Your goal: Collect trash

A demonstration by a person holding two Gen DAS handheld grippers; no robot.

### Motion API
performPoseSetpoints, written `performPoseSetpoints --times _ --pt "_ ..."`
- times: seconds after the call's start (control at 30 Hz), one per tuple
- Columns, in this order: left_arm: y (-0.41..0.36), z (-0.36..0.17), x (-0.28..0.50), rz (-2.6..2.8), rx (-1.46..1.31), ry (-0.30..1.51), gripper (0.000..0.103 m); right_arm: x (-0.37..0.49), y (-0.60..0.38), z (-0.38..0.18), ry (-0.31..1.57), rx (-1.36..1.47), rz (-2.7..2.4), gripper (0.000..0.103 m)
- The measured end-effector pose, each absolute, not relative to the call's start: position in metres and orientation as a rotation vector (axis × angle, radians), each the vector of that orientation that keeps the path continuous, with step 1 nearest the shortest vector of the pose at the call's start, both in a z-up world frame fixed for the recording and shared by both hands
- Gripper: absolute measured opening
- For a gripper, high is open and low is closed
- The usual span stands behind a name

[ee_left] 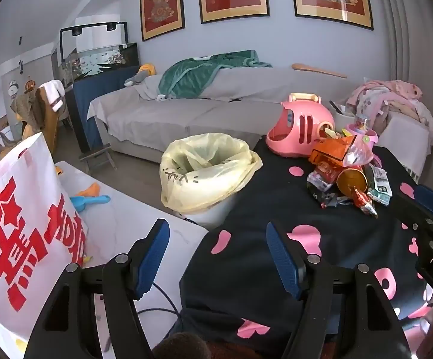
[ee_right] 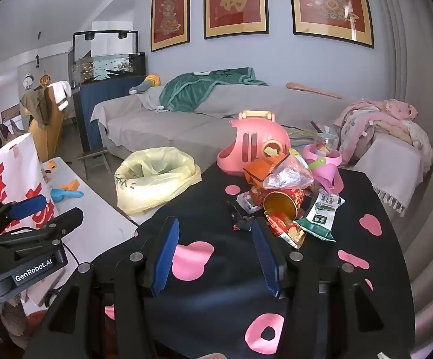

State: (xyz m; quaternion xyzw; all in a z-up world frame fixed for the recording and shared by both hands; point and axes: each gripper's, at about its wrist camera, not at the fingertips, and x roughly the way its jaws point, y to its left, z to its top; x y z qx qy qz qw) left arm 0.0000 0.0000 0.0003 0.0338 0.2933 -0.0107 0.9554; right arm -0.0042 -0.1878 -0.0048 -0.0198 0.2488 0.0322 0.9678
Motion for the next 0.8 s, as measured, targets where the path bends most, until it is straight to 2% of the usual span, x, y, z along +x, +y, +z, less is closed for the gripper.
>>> performPoseSetpoints --times 0.8 --pt "-0.0001 0.0038 -0.0034 -0.025 0.057 0.576 0.068 -0.0055 -0.1949 -0.0001 0.5 -0.026 0.057 0.049"
